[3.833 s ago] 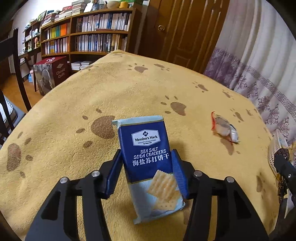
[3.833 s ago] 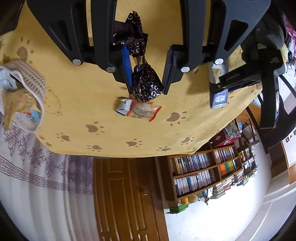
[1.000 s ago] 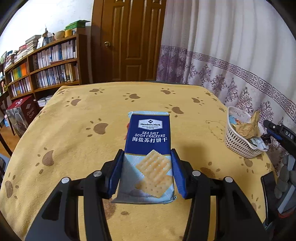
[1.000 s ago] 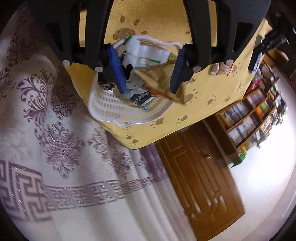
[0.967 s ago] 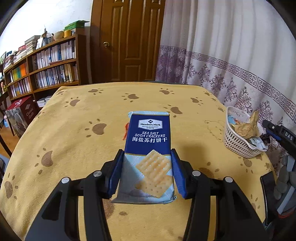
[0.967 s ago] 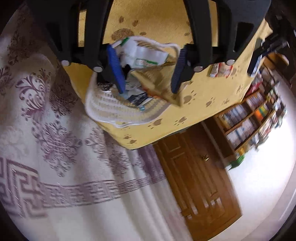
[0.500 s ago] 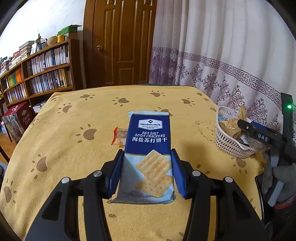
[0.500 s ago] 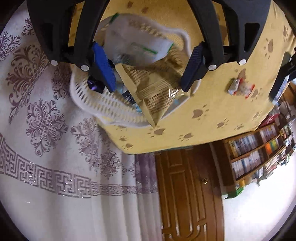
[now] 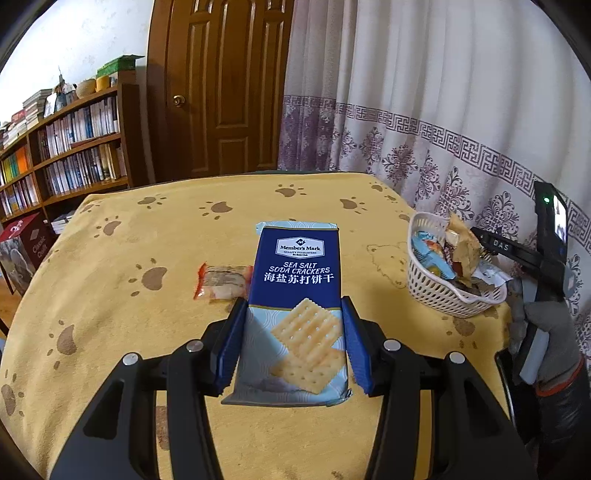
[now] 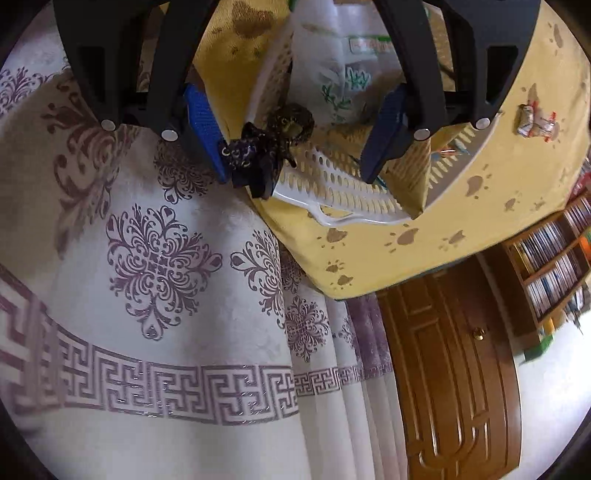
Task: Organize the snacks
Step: 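Lower the foil candy into the white basket and open the right tool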
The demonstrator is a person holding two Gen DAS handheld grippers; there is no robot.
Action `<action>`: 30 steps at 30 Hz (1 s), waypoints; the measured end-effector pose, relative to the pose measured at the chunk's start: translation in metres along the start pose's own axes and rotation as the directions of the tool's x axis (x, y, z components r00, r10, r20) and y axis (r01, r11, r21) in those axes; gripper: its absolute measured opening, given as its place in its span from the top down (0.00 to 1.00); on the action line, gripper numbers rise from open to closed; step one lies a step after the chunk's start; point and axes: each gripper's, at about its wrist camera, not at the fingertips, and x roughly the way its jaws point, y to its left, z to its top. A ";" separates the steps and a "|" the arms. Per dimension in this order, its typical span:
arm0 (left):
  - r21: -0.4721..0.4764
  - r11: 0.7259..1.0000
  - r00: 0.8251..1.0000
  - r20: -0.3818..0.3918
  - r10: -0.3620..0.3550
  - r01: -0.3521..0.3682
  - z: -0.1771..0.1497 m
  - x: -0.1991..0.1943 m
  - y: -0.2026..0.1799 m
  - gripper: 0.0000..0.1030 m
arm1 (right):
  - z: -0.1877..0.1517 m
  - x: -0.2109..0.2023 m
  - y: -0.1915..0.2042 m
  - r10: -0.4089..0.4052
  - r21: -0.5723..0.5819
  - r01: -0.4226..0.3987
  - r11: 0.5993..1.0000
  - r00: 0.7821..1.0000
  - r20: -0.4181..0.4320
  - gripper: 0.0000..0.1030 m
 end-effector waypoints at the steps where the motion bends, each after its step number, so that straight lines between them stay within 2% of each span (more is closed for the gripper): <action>1: 0.001 1.000 1.000 -0.002 -0.005 0.005 0.001 0.001 -0.001 0.51 | 0.000 -0.003 0.002 0.008 0.003 -0.008 1.000 1.000 0.010 0.29; 4: 0.018 1.000 1.000 0.000 -0.022 0.022 0.007 0.004 -0.011 0.51 | -0.001 -0.021 0.002 0.046 0.013 -0.047 0.999 0.997 0.054 0.29; 7: 0.038 0.999 0.999 0.008 -0.035 0.035 0.010 0.004 -0.020 0.51 | -0.003 -0.036 0.006 0.122 0.005 -0.122 0.992 0.990 0.074 0.29; 10: 0.052 0.997 0.998 0.016 -0.055 0.054 0.015 0.005 -0.030 0.51 | -0.008 -0.042 0.022 0.211 -0.061 -0.208 0.976 0.977 0.040 0.29; 12: 0.056 0.996 0.998 0.015 -0.066 0.066 0.016 0.005 -0.034 0.51 | -0.014 -0.040 0.037 0.241 -0.135 -0.239 0.962 0.971 -0.004 0.29; 14: 0.063 0.995 0.997 0.014 -0.073 0.072 0.018 0.006 -0.040 0.51 | -0.021 -0.036 0.050 0.200 -0.201 -0.201 0.959 0.979 -0.026 0.29; 16: 0.070 0.995 0.997 0.017 -0.076 0.075 0.019 0.006 -0.043 0.51 | -0.024 -0.023 0.053 0.123 -0.230 -0.129 0.965 0.992 -0.039 0.29; 20: 0.086 0.993 0.996 0.025 -0.083 0.081 0.022 0.005 -0.049 0.51 | -0.016 -0.015 0.029 0.118 -0.109 -0.122 0.986 0.992 -0.042 0.28; 24: 0.094 0.989 0.993 0.026 -0.113 0.110 0.027 0.007 -0.055 0.51 | -0.011 -0.021 0.008 0.029 -0.035 -0.028 0.999 1.000 0.012 0.29; 27: 0.103 0.984 0.989 0.026 -0.148 0.145 0.033 0.012 -0.064 0.51 | -0.012 -0.024 -0.007 0.069 0.031 -0.069 0.997 0.998 0.006 0.29; 30: 0.115 0.976 0.982 0.021 -0.187 0.184 0.040 0.020 -0.075 0.51 | -0.015 -0.037 -0.010 0.085 0.044 -0.087 0.995 0.995 0.046 0.28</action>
